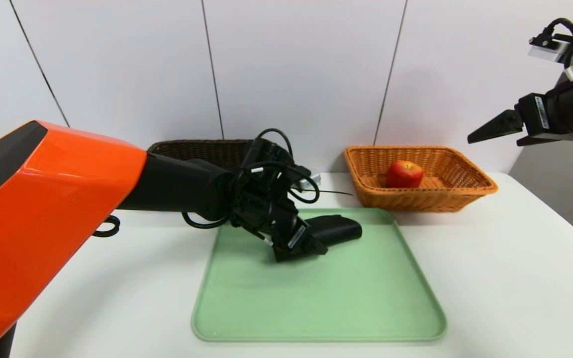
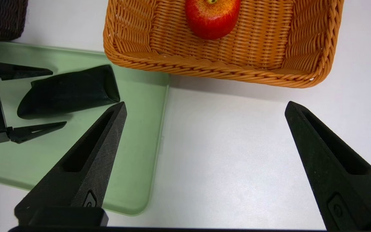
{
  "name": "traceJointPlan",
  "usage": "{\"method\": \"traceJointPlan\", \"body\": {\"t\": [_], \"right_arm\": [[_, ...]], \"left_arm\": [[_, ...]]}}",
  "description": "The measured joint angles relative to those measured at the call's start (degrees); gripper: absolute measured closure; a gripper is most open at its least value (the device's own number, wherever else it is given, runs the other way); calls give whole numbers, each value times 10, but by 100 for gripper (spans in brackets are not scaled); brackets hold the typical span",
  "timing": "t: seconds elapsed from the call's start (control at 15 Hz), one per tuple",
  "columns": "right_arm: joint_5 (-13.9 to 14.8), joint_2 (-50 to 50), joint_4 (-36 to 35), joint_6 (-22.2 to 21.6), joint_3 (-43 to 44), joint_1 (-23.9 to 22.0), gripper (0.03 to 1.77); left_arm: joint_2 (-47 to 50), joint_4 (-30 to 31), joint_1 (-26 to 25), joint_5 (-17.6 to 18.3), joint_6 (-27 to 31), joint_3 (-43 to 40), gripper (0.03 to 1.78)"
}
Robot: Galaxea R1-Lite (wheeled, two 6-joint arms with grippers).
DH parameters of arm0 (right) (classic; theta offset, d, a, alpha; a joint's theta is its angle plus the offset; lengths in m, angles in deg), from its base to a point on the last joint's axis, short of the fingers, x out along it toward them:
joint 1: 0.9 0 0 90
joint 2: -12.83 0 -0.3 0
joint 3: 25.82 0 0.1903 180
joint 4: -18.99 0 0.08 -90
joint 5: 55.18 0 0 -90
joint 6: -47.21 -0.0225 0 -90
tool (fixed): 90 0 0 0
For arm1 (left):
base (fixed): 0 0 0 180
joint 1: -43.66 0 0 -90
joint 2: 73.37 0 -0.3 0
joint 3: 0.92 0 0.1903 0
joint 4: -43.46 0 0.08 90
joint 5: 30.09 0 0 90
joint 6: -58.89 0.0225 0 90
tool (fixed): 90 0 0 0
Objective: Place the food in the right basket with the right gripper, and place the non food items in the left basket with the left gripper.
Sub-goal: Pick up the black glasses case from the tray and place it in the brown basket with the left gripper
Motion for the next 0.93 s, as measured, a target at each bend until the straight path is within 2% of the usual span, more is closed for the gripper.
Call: {"method": "traceJointPlan", "body": {"t": [0.93], "right_arm": [[0,9,0,1,-2,1,11]], "left_arm": [[-26,-1,1,1,0,23,12]]}}
